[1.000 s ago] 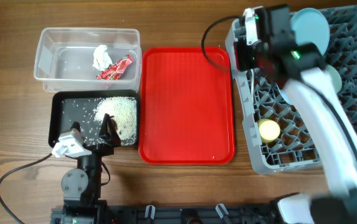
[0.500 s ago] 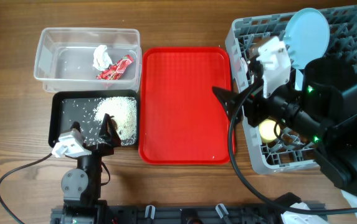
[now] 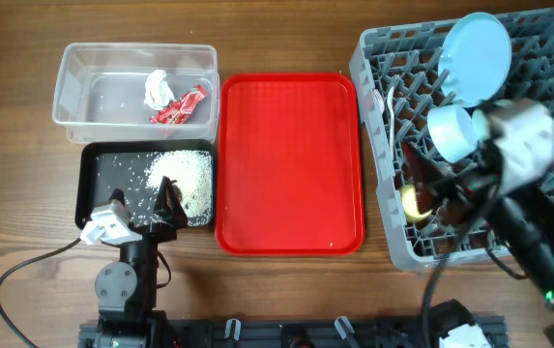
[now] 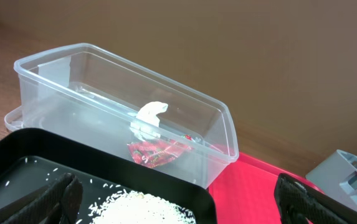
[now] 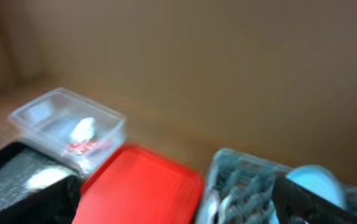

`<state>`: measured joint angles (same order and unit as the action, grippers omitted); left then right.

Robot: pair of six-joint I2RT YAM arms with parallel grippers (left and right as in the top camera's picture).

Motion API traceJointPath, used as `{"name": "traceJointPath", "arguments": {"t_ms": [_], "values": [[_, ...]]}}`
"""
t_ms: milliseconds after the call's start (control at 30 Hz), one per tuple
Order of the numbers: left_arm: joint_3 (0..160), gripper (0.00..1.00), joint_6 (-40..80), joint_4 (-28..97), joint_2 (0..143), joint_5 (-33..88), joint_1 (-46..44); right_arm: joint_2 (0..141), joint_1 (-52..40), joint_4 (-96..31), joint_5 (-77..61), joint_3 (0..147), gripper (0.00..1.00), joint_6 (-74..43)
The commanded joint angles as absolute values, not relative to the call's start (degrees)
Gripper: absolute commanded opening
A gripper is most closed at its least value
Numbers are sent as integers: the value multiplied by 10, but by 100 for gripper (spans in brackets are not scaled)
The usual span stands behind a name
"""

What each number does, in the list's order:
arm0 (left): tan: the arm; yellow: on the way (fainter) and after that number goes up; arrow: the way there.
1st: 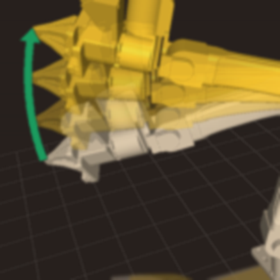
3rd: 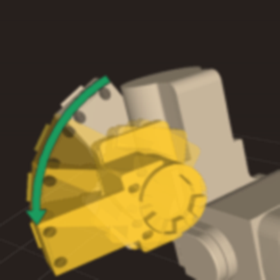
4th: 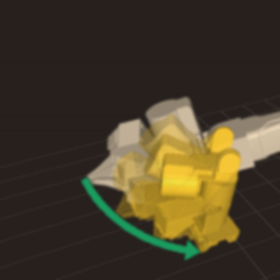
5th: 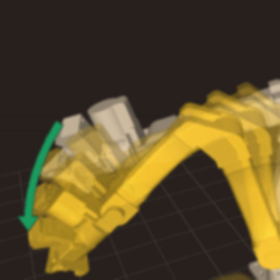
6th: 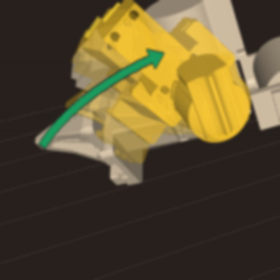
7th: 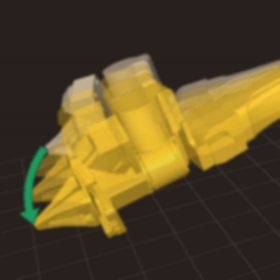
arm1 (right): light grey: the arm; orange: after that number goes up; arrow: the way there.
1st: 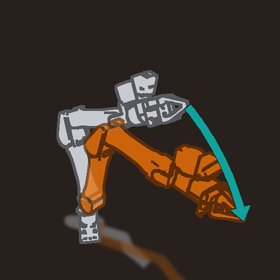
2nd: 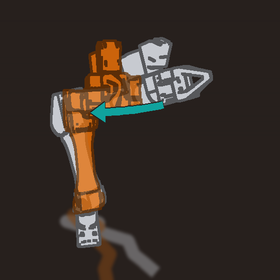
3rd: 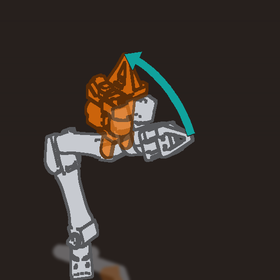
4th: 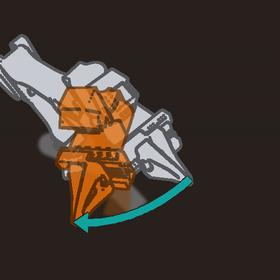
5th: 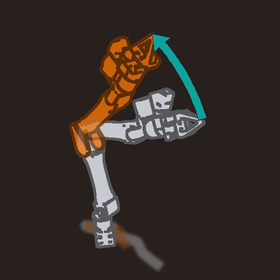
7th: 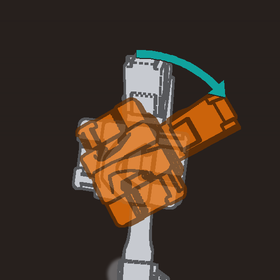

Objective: Sort waste into correct bins and load items into the dishwasher rack

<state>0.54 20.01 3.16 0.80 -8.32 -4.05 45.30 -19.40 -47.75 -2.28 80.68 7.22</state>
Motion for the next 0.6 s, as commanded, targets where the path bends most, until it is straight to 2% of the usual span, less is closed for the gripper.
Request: {"name": "traceJointPath", "arguments": {"t_ms": [0, 167, 567], "values": [[3, 100, 199, 32, 4, -90, -37, 398, -146, -409, -12, 687, 100, 89], [3, 100, 199, 32, 4, -90, -37, 278, -127, -271, -19, 482, 100, 91], [3, 100, 199, 32, 4, -90, -37, 15, -127, -94, -22, 134, 100, 89]]}}
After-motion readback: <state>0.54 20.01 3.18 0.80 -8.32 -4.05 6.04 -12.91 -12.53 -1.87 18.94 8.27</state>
